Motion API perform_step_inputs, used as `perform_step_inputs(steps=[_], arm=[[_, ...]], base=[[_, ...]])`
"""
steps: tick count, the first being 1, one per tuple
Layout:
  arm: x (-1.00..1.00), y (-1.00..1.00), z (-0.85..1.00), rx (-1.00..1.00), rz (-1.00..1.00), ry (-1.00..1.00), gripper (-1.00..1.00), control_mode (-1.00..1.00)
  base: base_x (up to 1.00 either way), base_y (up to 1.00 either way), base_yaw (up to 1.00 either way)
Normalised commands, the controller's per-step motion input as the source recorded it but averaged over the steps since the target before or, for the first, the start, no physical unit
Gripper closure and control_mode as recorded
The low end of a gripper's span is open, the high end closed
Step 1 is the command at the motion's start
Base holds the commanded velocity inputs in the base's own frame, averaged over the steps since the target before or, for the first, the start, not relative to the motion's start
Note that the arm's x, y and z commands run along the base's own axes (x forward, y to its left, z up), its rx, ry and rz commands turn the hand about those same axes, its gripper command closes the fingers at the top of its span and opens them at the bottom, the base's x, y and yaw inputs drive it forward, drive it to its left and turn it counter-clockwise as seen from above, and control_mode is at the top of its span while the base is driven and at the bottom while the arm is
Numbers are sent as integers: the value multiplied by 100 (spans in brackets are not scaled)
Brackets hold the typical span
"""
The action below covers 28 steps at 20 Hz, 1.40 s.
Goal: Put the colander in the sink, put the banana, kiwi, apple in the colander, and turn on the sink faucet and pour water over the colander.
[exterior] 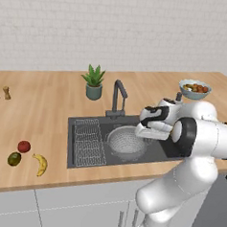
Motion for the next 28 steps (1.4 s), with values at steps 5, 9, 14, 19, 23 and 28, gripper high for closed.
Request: perform_step_inputs(steps=[5, 9, 14, 19, 23, 28], arm=[[12, 11, -17, 2, 21, -10, 100, -100], [23, 21, -12, 6, 13, -4, 100, -100], [38, 18, -10, 3, 6, 0, 100, -100], [33, 0, -12, 0, 0, 0, 100, -100], [3, -11, -12, 0, 2, 0, 100, -100], [-2, -11, -17, 0, 1, 0, 100, -100]], base=[[0, 0, 0], [0, 0, 0], [0, 0, 0], [0, 0, 0], [0, 0, 0], [0, 0, 0]])
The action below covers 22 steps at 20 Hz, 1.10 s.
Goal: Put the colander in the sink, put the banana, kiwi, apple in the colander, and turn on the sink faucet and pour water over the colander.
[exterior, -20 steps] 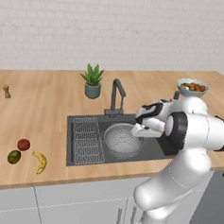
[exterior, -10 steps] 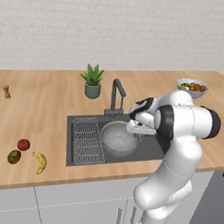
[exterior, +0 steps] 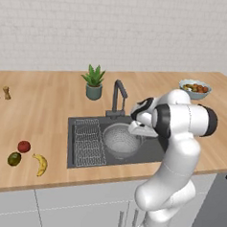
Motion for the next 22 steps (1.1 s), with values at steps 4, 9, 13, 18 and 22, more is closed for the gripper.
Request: perform_step_inputs(steps=[4, 9, 13, 18, 22], arm=[[-9, -9, -19, 0, 2, 0, 100, -100], [-12, -8, -23, 0, 4, 0, 100, -100], [-11, -5, -23, 0, 5, 0, 100, -100], [-3, -17, -19, 0, 1, 0, 100, -100], [0, -32, -7, 0, 0, 0, 100, -100]], base=[[0, 0, 0], [0, 0, 0], [0, 0, 0], [0, 0, 0], [0, 0, 0]])
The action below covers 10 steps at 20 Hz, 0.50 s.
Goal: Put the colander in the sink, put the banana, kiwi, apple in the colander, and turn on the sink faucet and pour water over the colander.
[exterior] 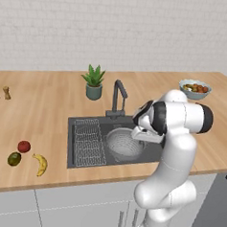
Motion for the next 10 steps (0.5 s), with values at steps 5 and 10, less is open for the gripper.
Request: perform_step_inputs(steps=[5, 10], arm=[[-1, -23, -4, 0, 0, 0, 100, -100], [-3, -1, -3, 0, 1, 0, 100, -100]], base=[[0, 0, 0], [0, 0, 0]])
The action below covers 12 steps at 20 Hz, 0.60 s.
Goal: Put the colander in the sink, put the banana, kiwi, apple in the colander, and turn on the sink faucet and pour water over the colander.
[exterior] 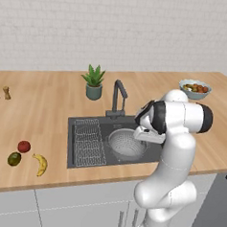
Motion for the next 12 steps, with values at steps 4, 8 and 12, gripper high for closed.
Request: perform_step_inputs(steps=[4, 8, 12], arm=[[0, 11, 0, 0, 3, 0, 100, -100], [0, 11, -2, 0, 1, 0, 100, -100], [5, 5, -14, 0, 0, 0, 100, -100]], base=[[0, 0, 0], [0, 0, 0], [0, 0, 0]])
